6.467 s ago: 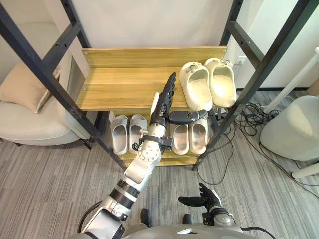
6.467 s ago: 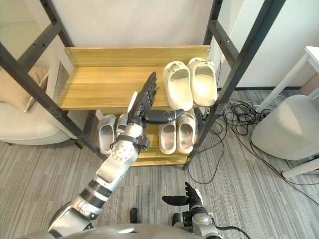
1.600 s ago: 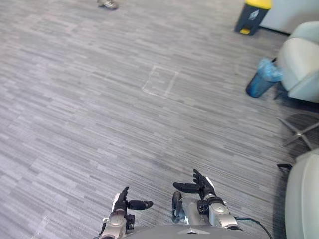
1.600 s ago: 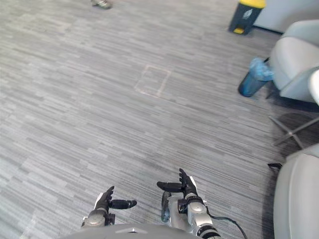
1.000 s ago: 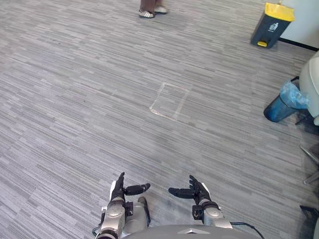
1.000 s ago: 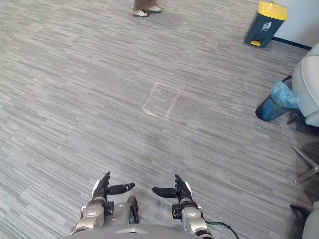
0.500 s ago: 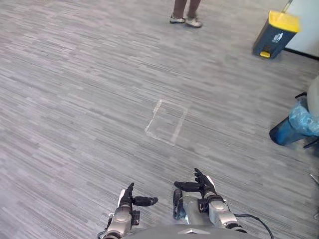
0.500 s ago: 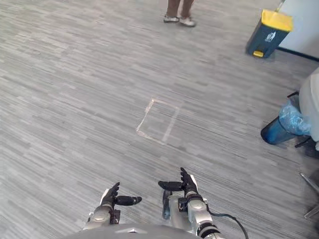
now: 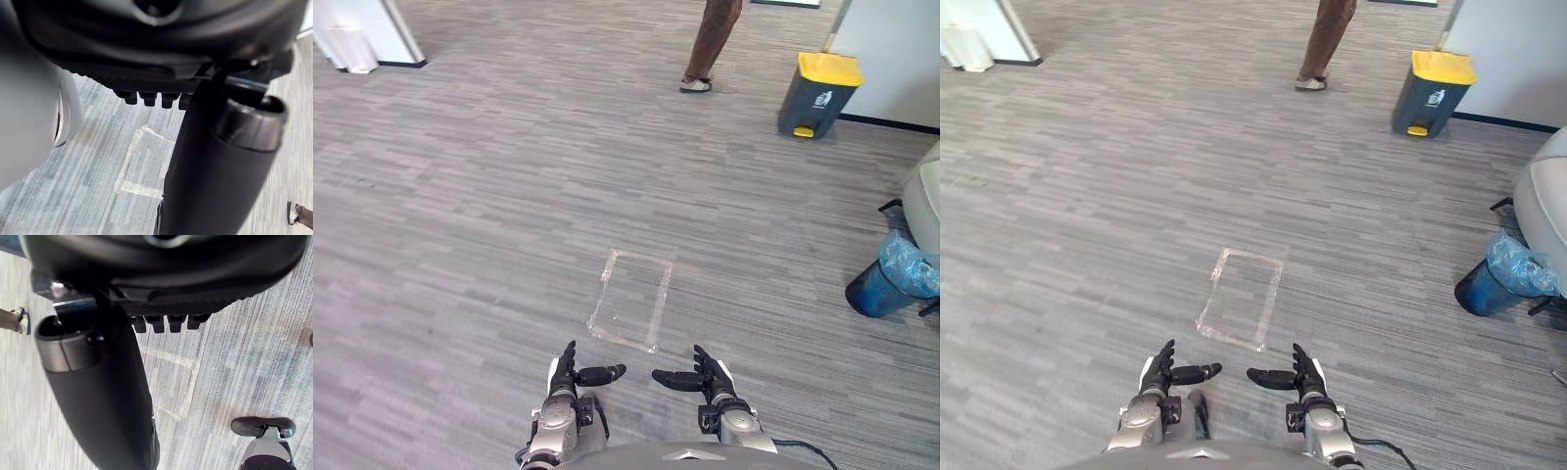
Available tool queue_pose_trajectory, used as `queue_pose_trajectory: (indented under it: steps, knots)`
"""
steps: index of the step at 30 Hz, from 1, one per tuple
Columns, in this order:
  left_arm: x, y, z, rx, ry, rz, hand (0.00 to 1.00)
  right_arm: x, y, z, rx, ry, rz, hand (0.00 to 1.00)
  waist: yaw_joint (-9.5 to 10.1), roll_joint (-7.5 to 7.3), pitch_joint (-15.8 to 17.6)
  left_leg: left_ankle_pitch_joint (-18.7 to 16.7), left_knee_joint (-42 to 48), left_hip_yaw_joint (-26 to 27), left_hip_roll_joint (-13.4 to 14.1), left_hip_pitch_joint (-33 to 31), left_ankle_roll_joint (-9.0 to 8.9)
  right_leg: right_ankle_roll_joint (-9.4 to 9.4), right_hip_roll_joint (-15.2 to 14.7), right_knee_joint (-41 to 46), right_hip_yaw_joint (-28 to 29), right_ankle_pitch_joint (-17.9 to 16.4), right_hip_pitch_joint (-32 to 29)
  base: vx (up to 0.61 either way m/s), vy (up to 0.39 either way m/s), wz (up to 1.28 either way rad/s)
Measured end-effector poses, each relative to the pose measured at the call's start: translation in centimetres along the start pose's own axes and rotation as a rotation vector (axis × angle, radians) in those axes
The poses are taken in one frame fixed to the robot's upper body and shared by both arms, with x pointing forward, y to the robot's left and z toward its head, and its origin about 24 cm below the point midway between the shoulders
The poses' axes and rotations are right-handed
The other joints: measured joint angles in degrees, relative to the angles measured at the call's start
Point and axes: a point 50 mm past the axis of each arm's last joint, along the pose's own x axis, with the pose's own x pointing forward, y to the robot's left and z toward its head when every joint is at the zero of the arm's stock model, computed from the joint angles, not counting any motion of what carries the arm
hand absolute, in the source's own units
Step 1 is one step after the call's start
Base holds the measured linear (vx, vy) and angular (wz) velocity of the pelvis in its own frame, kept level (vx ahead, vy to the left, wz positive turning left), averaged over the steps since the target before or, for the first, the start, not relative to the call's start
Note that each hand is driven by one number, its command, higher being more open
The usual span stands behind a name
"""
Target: Organize the slippers on the shoe rack
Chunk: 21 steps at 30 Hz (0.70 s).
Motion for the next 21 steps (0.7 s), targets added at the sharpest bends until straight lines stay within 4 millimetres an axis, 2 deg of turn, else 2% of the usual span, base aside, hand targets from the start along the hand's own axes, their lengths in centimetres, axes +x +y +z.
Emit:
queue_pose_trajectory:
  steps: [1,3,4,5,6,7,8,9,10,12,13,14,15,17,18,19,20,21]
  knots:
    - [0.1,0.3,-0.2,0.015,0.011,0.004,1.0,-0.1,0.0,-0.4,0.001,0.014,0.002,1.0,0.17,-0.84,-0.5,-1.4,0.3,0.9,-0.7,0.3,0.69,0.59,-1.2,1.8,0.8,0.4,-0.9,0.52,0.263,-0.15]
    - [0.1,0.6,-0.7,0.028,0.039,0.003,1.0,-0.1,-0.1,-0.7,0.001,0.03,-0.003,1.0,0.19,-1.17,-0.6,-3.5,0.0,2.6,-1.5,2.6,1.43,0.81,-2.0,7.2,2.5,0.6,-2.3,0.35,0.209,-0.33]
    - [0.0,0.8,-1.1,0.041,0.052,0.005,1.0,0.1,-0.2,-0.6,-0.005,0.035,-0.003,1.0,0.18,-1.06,-0.6,-4.3,-2.3,4.2,-2.4,6.2,1.73,2.04,-2.3,15.6,3.5,1.3,-5.2,0.45,0.281,-0.55]
    - [-0.2,1.0,-1.6,0.075,0.065,-0.001,1.0,0.2,-0.4,-0.3,-0.013,0.028,-0.004,1.0,-0.07,-0.75,-0.4,-4.6,-6.4,5.4,-2.9,11.4,2.14,7.9,-2.9,29.2,3.1,5.5,-10.2,0.45,0.274,-0.5]
    - [-0.1,1.0,-1.5,0.09,0.061,-0.007,1.0,0.2,-0.4,-0.2,-0.013,0.025,-0.004,1.0,-0.32,-0.09,0.1,-4.8,-7.7,5.6,-3.0,13.3,2.36,8.39,-3.0,34.4,2.8,6.4,-12.4,0.36,0.189,-0.26]
    - [-0.2,1.1,-1.8,0.115,0.075,-0.014,1.0,0.3,-0.4,0.0,-0.017,0.017,-0.002,1.0,-0.66,0.03,0.2,-5.4,-9.7,5.6,-3.1,16.8,2.52,3.8,-3.8,43.2,0.7,3.2,-16.6,0.36,0.132,0.0]
    - [-0.2,1.1,-2.0,0.118,0.085,-0.011,1.0,0.4,-0.2,0.4,-0.025,0.006,0.009,1.0,-0.97,0.42,0.4,-5.7,-11.8,5.6,-2.7,20.0,2.59,1.05,-3.7,46.6,-2.9,0.3,-20.6,0.41,0.11,0.07]
    - [-0.2,1.1,-2.0,0.119,0.088,-0.01,1.0,0.5,-0.1,0.6,-0.033,-0.001,0.015,1.0,-1.21,0.63,0.6,-5.9,-12.6,5.5,-2.3,21.2,2.54,-0.38,-3.5,46.2,-4.8,-0.9,-22.8,0.34,0.046,0.12]
    - [-0.2,1.1,-2.1,0.119,0.092,-0.009,1.0,0.6,0.1,0.9,-0.045,-0.012,0.023,1.0,-1.39,0.85,0.7,-5.9,-13.2,5.5,-1.7,22.2,2.51,-0.95,-3.1,44.5,-6.6,-2.0,-25.3,0.33,-0.024,0.15]
    - [-0.2,1.2,-2.3,0.12,0.098,-0.01,1.0,0.6,0.2,1.6,-0.049,-0.05,0.032,1.0,-1.95,1.1,1.0,-6.6,-13.3,5.2,-0.4,23.2,1.53,-0.87,-1.9,35.3,-9.4,-2.1,-29.3,0.31,-0.079,0.25]
    - [-0.3,1.3,-2.5,0.122,0.105,-0.011,1.0,0.6,0.3,1.7,-0.049,-0.057,0.035,1.0,-2.27,0.46,0.9,-7.3,-13.9,5.0,-0.7,24.5,0.51,-0.7,-1.6,24.3,-11.3,1.5,-29.8,0.44,-0.153,0.27]
    - [-0.3,1.5,-2.5,0.122,0.111,-0.011,1.0,0.6,0.1,1.7,-0.054,-0.058,0.03,1.0,-2.54,-0.04,1.0,-9.1,-14.2,4.0,-1.3,26.3,-2.05,-2.17,-1.0,17.2,-11.8,9.2,-29.0,0.44,-0.156,0.07]
    - [-0.3,0.9,-2.8,0.115,0.123,-0.025,1.0,0.7,-0.2,2.0,-0.063,-0.066,0.022,1.0,-2.43,2.39,1.2,-9.4,-14.6,4.0,0.3,27.0,-2.29,-2.95,0.4,16.5,-12.2,9.1,-28.1,0.35,-0.136,-0.12]
    - [-0.4,0.1,-2.8,0.1,0.125,-0.041,1.0,0.8,-0.9,2.1,-0.06,-0.068,0.003,1.0,-2.43,4.09,1.0,-9.2,-14.5,4.0,1.4,27.1,-1.97,-3.12,1.9,15.7,-12.1,8.1,-27.9,0.26,-0.123,-0.24]
    - [-0.5,-0.4,-2.8,0.091,0.126,-0.049,1.0,0.8,-1.2,2.2,-0.038,-0.059,-0.014,1.0,-2.67,4.35,1.1,-8.0,-13.3,3.7,1.8,27.4,-1.77,-3.34,2.3,16.0,-12.2,6.3,-27.3,0.39,-0.208,-0.14]
    - [-0.5,-0.4,-2.8,0.091,0.126,-0.05,1.0,0.8,-1.2,2.2,-0.037,-0.058,-0.015,1.0,-2.72,4.3,1.1,-7.9,-13.0,3.7,1.8,27.4,-1.91,-3.35,2.3,16.0,-12.2,6.2,-27.1,0.38,-0.212,0.12]
    - [-0.5,-0.9,-2.8,0.081,0.123,-0.063,1.0,0.8,-1.4,1.9,-0.037,-0.049,-0.024,1.0,-3.03,3.61,1.4,-7.8,-6.1,2.3,3.2,26.2,-2.21,-3.3,2.5,14.7,-13.1,4.5,-23.9,0.31,-0.169,0.33]
    - [-0.5,-1.1,-2.3,0.075,0.104,-0.067,1.0,0.5,-1.6,1.5,-0.036,-0.044,-0.03,1.0,-2.94,2.87,1.5,-7.3,6.9,0.0,5.3,21.5,-4.99,-3.14,2.7,12.5,-13.6,4.0,-20.3,0.31,-0.15,0.33]
